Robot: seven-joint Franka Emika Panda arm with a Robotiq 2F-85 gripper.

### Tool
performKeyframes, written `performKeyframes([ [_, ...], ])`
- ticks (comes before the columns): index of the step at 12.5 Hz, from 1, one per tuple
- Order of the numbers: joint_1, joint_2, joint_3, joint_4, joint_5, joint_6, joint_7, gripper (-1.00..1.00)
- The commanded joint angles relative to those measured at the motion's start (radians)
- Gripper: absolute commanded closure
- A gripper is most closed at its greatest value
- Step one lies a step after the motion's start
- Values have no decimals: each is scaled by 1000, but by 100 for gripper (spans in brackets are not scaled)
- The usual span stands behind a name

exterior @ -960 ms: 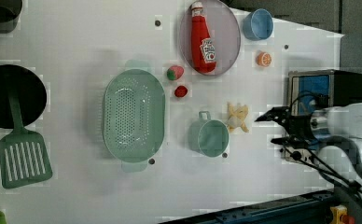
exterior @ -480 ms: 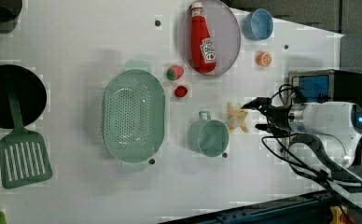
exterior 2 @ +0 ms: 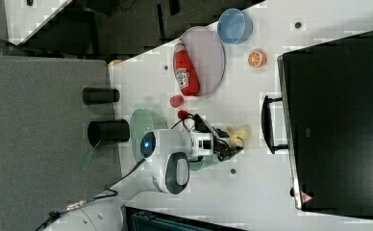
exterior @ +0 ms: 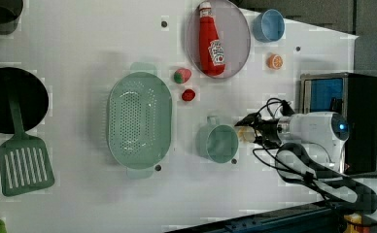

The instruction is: Pick banana from table and place on oven.

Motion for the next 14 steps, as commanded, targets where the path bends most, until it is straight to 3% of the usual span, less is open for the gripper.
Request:
performKeyframes([
  [1, -3, -29, -4, 32, 1, 31, 24, 5],
  [3, -1, -33, -4, 32, 1, 38, 24, 48],
  [6, 0, -77, -3, 49, 1, 37, 28, 48],
  [8, 1, -175, -2, 72, 1, -4, 29, 48],
  [14, -6, -583, -17, 171, 2, -525, 29, 48],
])
